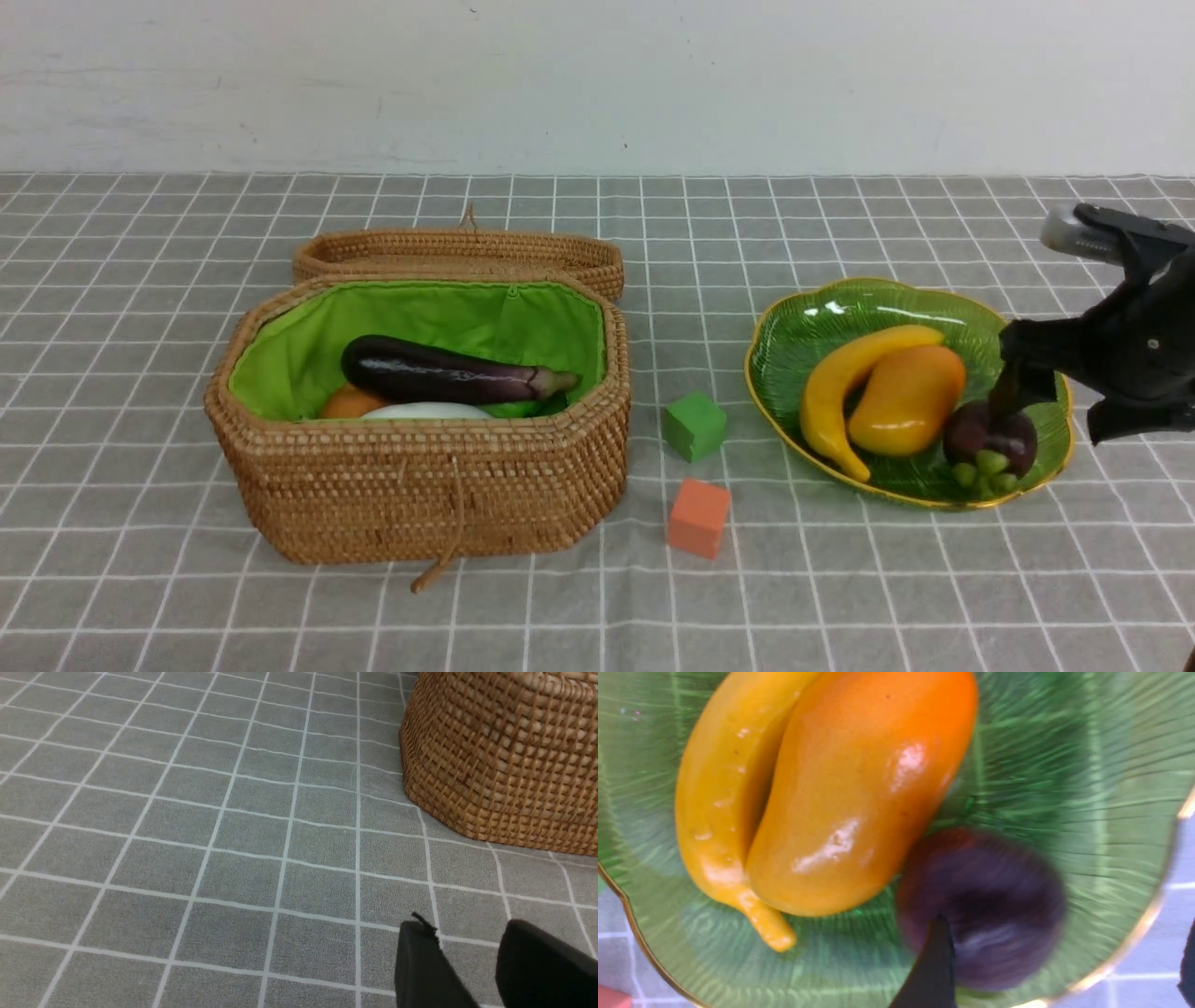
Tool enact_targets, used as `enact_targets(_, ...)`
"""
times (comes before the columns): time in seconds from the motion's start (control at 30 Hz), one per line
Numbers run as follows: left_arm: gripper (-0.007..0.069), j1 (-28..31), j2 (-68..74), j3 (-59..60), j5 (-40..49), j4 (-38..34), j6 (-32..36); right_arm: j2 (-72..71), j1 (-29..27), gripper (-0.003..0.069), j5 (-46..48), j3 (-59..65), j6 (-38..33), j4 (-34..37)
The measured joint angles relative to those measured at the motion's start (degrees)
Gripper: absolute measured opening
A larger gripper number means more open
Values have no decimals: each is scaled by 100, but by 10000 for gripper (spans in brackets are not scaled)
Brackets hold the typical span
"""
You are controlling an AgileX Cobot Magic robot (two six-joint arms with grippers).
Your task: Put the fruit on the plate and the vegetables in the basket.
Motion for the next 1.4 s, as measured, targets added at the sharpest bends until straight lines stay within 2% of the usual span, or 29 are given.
enact_targets(0.13, 238, 0, 0, 0, 0, 0, 0, -646, 0, 572, 259, 0, 90, -363)
enact_targets(0.3, 238, 0, 0, 0, 0, 0, 0, -1642, 0, 485, 478, 46, 188, -299)
enact_targets(0.33, 238, 0, 0, 0, 0, 0, 0, -2104, 0, 430, 494, 204, 193, -89)
enact_targets(0.43, 238, 0, 0, 0, 0, 0, 0, -2912, 0, 345, 478, 648, 100, 264)
enact_targets(0.53, 238, 0, 0, 0, 0, 0, 0, -3877, 0, 230, 300, 1475, -352, 626)
enact_targets(0.57, 238, 0, 0, 0, 0, 0, 0, -4004, 0, 213, 242, 1604, -418, 671)
enact_targets(0.67, 238, 0, 0, 0, 0, 0, 0, -5171, 0, 65, -92, 2735, -1044, 950)
enact_targets(0.7, 238, 0, 0, 0, 0, 0, 0, -5302, 0, 65, -121, 2786, -1117, 960)
enact_targets(0.73, 238, 0, 0, 0, 0, 0, 0, -5701, 13, 7, -179, 3042, -1311, 954)
enact_targets(0.77, 238, 0, 0, 0, 0, 0, 0, -6084, 72, -9, -239, 3224, -1445, 908)
enact_targets(0.97, 238, 0, 0, 0, 0, 0, 0, -7074, 524, -18, -148, 3459, -1507, 724)
enact_targets(1.13, 238, 0, 0, 0, 0, 0, 0, -7106, 542, -17, 363, 3489, -1054, 743)
enact_targets(1.4, 238, 0, 0, 0, 0, 0, 0, -7106, 542, -14, 1032, 3495, -885, 748)
